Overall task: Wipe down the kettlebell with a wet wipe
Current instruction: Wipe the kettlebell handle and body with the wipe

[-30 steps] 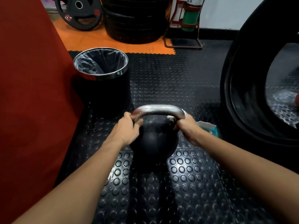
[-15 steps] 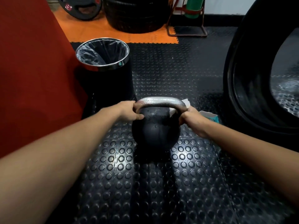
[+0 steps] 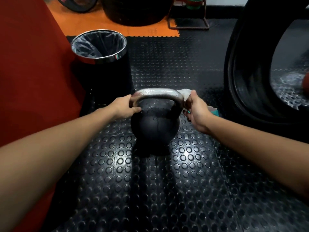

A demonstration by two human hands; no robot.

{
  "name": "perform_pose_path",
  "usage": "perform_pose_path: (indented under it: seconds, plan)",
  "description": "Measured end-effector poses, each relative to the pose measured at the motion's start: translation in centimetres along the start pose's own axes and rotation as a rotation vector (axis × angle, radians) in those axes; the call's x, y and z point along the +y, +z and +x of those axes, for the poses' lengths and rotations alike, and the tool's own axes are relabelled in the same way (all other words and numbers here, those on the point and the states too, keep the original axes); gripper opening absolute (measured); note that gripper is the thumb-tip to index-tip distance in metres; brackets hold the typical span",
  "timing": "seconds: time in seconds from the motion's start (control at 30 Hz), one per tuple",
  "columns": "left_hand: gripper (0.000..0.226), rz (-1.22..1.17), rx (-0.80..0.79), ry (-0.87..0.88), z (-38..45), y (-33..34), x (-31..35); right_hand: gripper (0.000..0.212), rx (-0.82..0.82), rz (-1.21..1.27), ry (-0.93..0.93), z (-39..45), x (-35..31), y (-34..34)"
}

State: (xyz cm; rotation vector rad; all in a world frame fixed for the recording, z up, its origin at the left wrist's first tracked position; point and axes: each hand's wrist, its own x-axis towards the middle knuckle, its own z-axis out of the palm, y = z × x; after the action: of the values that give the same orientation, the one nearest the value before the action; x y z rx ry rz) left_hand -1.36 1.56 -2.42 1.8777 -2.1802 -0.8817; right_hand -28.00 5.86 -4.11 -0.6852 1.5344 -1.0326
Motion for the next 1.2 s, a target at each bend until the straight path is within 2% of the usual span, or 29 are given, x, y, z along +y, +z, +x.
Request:
perform_pose_path:
  seconds: [0.1,0.2,0.4,0.5,0.63,0.7,0.8,0.97,1.2]
  plan:
    - [0.042,-0.082,0.034,-0.014,-0.4,0.7,-0.3,0.037,-0.052,-0.048,0.044,-0.6,0.4,0.3]
    - [0.044,-0.132,0.053,-0.027,-0.7,1.2,-0.3,0.037,-0.105,-0.092,0.026,-0.6,-0.2,0.6]
    - [0.049,-0.128,0.062,-0.039,-2.1,1.6,-0.5,0.046,-0.001,-0.086,-0.059,-0.9,-0.9,2.5]
    - [0.053,-0.126,0.073,-0.050,-2.3,1.8,-0.9,0.043,0.021,-0.099,-0.068,-1.2,-1.3,3.1]
    - [0.058,-0.214,0.126,-0.104,-2.5,1.8,-0.4,0.052,0.086,-0.096,-0.055,-1.1,-1.3,4.2]
    - [0.049,-0.241,0.153,-0.142,-2.4,2.0,0.2,0.049,0.153,-0.123,-0.063,-1.2,-1.2,4.6]
    - [0.023,-0.253,0.217,-0.167,-2.2,2.4,1.1,0.038,0.245,-0.120,-0.084,-0.8,-1.4,4.9]
    - [0.029,-0.307,0.290,-0.179,-2.5,2.5,2.1,0.028,0.340,-0.070,-0.080,-0.5,-0.9,4.9]
    - [0.029,-0.289,0.241,-0.134,-4.7,2.9,1.5,0.030,0.374,-0.111,-0.119,-2.1,1.0,4.3]
